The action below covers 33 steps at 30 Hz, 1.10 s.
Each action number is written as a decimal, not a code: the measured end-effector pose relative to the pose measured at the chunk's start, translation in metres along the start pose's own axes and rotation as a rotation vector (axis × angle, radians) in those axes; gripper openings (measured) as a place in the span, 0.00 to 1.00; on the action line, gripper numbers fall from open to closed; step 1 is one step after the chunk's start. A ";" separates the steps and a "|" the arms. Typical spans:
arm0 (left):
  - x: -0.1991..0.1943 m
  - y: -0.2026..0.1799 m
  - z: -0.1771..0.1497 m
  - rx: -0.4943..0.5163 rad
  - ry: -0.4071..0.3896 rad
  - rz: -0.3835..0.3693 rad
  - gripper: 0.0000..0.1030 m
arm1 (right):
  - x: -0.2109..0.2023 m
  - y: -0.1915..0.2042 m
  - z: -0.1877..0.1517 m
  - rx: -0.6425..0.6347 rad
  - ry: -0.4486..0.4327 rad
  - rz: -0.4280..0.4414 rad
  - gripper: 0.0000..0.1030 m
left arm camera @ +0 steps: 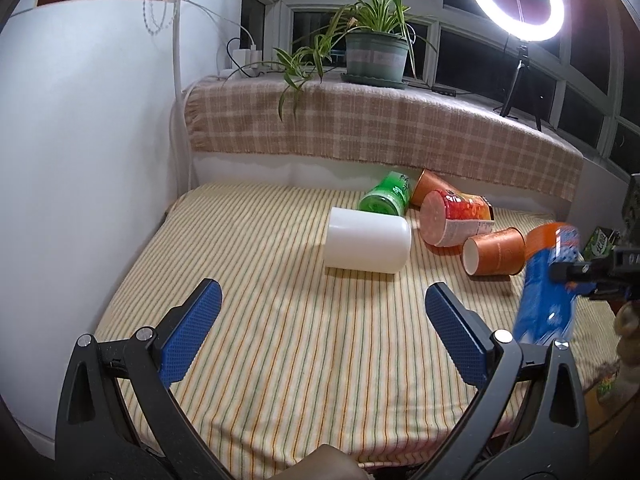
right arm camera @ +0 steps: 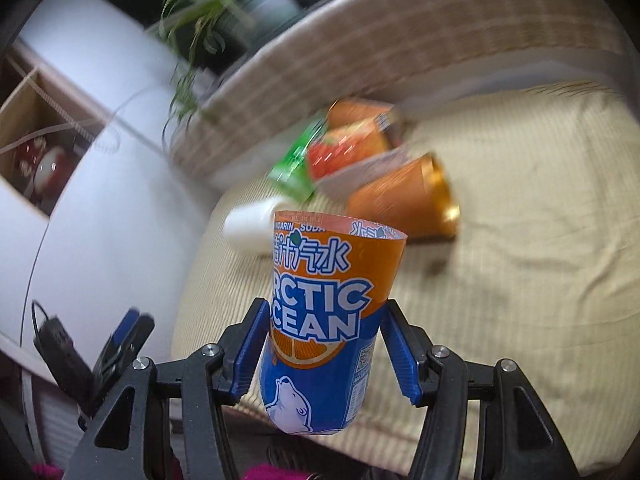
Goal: Flip cup upright
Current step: 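Lift the blue cup with the right gripper and carry it toward the left gripper, then lower the cup and open the right gripper while the left gripper moves around the cup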
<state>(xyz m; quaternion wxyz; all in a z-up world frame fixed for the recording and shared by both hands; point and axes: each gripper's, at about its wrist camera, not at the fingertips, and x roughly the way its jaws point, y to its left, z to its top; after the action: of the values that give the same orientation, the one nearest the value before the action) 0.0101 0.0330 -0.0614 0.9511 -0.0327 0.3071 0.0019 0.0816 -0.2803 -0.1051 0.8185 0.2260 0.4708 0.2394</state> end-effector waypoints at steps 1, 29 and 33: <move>0.000 0.000 0.000 -0.001 0.002 0.000 1.00 | 0.006 0.004 -0.002 -0.006 0.016 0.006 0.57; 0.025 -0.006 0.002 -0.025 0.084 -0.087 1.00 | 0.076 0.012 0.021 -0.052 0.058 -0.075 0.66; 0.033 -0.011 0.005 -0.028 0.116 -0.131 1.00 | 0.061 0.014 0.017 -0.070 0.017 -0.086 0.71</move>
<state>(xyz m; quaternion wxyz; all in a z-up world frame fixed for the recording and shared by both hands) 0.0401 0.0216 -0.0760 0.9293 -0.0660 0.3587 -0.0581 0.1209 -0.2347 -0.1296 0.8314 0.1749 0.4783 0.2224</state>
